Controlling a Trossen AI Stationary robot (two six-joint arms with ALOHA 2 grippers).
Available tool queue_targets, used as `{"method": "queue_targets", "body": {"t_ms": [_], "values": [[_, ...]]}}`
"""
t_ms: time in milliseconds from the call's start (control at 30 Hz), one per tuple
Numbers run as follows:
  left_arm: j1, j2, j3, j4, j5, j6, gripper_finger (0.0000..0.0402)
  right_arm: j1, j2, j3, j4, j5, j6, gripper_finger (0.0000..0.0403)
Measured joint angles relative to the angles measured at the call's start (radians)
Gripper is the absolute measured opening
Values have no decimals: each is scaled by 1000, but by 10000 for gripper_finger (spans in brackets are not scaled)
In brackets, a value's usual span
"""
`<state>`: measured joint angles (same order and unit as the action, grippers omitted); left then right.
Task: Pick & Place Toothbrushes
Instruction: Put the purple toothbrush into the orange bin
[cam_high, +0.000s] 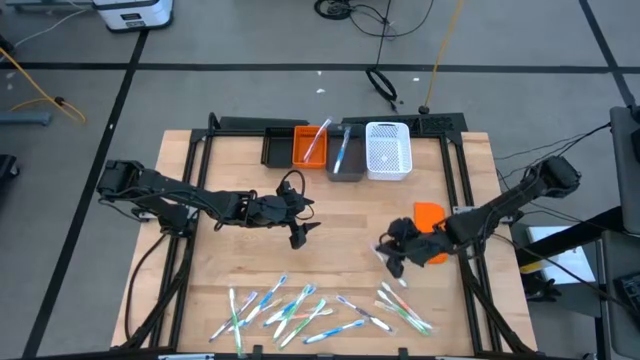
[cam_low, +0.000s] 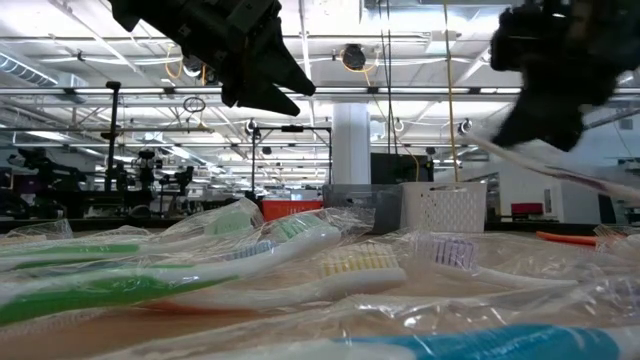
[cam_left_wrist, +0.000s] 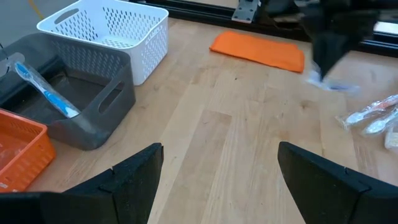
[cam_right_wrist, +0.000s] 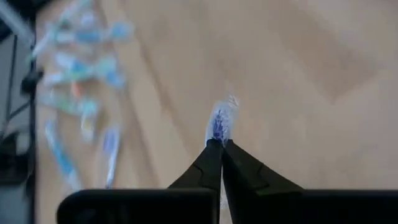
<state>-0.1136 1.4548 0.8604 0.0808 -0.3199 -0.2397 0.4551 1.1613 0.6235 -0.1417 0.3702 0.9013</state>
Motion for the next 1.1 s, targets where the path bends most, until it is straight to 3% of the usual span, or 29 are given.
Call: {"method": "queue_targets", "body": {"t_ms": [467, 800, 1100], "values": [[0, 0, 0, 65, 0, -1, 321, -204, -2, 0, 605, 78, -575, 0], [0, 0, 0, 166, 0, 0, 321, -287, -1, 0, 884, 75, -786, 0], [0, 0, 0, 260, 0, 1, 321, -328, 36, 0, 1056, 68, -862, 0]]}}
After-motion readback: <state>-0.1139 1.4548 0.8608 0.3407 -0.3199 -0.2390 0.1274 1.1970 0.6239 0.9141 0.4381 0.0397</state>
